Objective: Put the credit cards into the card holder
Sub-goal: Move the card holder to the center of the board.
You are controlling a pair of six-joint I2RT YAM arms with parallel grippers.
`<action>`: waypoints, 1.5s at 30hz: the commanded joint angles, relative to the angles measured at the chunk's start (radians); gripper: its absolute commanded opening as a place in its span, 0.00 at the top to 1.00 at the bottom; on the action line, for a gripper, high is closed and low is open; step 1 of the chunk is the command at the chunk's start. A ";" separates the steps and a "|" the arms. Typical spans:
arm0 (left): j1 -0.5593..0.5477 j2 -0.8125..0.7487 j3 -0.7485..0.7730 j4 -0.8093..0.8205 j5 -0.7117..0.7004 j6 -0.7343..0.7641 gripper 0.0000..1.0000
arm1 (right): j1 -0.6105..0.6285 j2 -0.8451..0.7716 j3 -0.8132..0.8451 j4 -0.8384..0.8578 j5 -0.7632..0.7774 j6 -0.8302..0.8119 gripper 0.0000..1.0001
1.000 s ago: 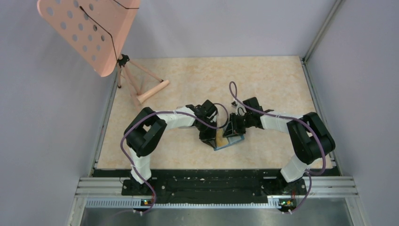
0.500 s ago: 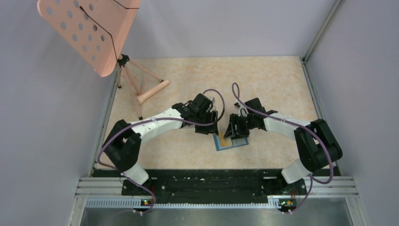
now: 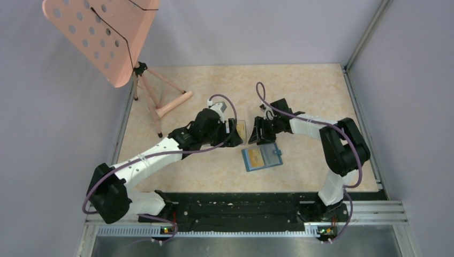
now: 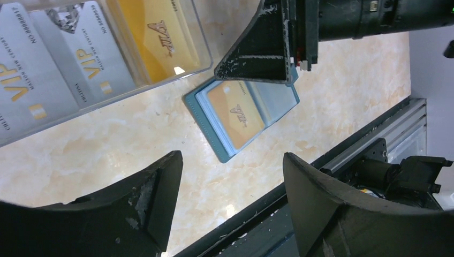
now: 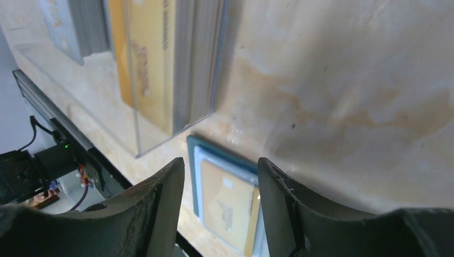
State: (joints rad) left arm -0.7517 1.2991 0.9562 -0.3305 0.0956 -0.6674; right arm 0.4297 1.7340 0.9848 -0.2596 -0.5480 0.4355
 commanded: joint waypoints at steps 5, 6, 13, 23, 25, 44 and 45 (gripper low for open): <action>0.042 -0.086 -0.083 0.105 -0.025 -0.083 0.27 | -0.004 0.099 0.064 -0.029 0.005 -0.061 0.55; 0.053 -0.084 -0.086 0.102 -0.023 -0.092 0.27 | -0.004 0.094 0.056 -0.033 -0.001 -0.067 0.58; 0.151 -0.017 -0.056 0.106 0.093 -0.111 0.29 | -0.002 0.004 -0.060 -0.020 -0.047 -0.050 0.63; 0.251 0.227 0.102 0.031 0.249 -0.056 0.38 | -0.005 -0.006 0.105 -0.006 -0.104 0.030 0.51; 0.260 0.274 0.131 0.022 0.269 -0.046 0.41 | -0.006 0.012 0.153 -0.025 -0.105 0.033 0.51; 0.257 0.399 0.204 -0.042 0.335 0.018 0.51 | -0.014 -0.026 0.085 -0.132 -0.051 -0.020 0.50; 0.254 0.405 0.204 -0.038 0.342 0.016 0.51 | -0.013 -0.031 0.077 -0.138 -0.048 -0.023 0.50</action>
State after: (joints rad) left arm -0.4919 1.6875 1.1305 -0.3706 0.4023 -0.6735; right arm 0.4225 1.7584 1.0912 -0.3561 -0.6205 0.4416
